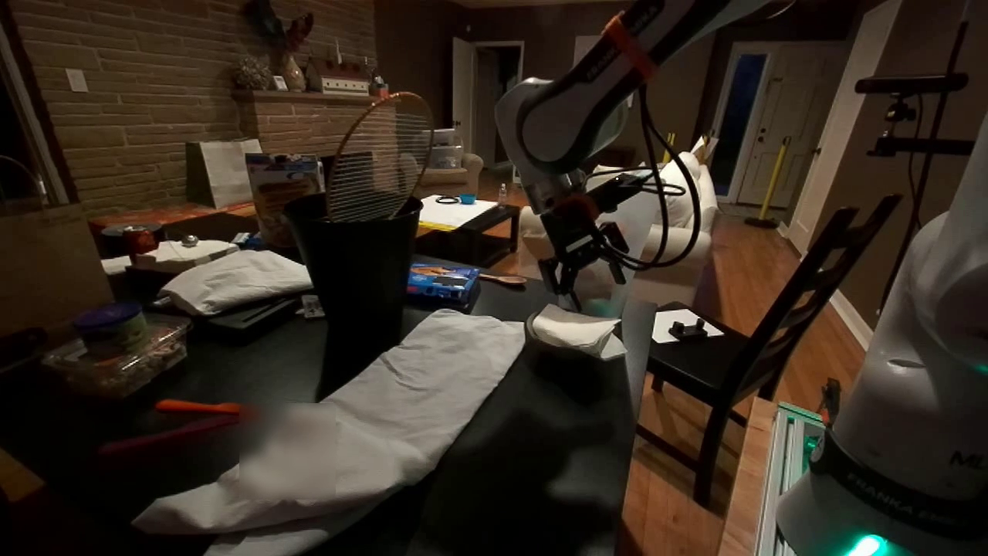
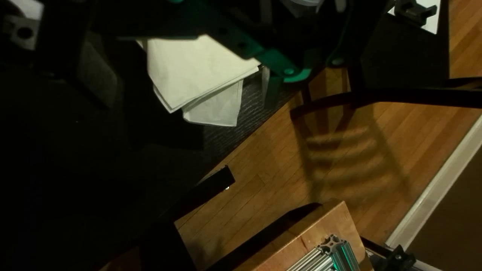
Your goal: Remove the white cloth from the bowl and put it inside the clear bin on the right
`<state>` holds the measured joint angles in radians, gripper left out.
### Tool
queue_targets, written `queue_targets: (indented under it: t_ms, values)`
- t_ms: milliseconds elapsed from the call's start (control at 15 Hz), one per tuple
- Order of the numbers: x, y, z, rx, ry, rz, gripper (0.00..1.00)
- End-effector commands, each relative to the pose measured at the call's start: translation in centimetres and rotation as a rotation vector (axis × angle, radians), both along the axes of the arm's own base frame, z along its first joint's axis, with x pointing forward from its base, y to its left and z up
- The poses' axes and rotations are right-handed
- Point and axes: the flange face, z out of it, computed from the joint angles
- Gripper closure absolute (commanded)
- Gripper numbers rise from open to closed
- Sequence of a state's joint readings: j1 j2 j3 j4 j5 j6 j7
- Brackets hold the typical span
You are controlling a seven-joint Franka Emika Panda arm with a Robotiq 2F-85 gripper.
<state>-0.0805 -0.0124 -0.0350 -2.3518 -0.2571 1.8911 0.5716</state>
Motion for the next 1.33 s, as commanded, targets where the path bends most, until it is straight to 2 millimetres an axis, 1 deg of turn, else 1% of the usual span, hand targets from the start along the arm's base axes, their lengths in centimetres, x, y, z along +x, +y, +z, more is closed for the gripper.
queue_targets:
  t_ms: [0,200,333,600,800,867,933,1000,1267]
  values:
    - [0.0,-0.1,-0.8,-0.035,-0.018,0.021,0.00]
    - [-0.1,-0.6,-2.6,-0.059,-0.056,0.087,0.00]
    - [0.0,-0.8,-4.1,-0.035,-0.094,0.109,0.00]
    - [-0.6,0.0,-7.5,0.019,-0.122,0.113,0.00]
    - [-0.6,-0.3,-8.8,0.014,-0.126,0.122,0.01]
    - [-0.5,-0.6,-9.0,0.009,-0.127,0.122,0.13]
    - [-0.4,-0.7,-9.3,0.003,-0.130,0.119,0.22]
    - [-0.3,-0.8,-9.5,-0.005,-0.131,0.117,0.27]
    - [-0.3,-0.9,-9.8,-0.008,-0.130,0.122,0.57]
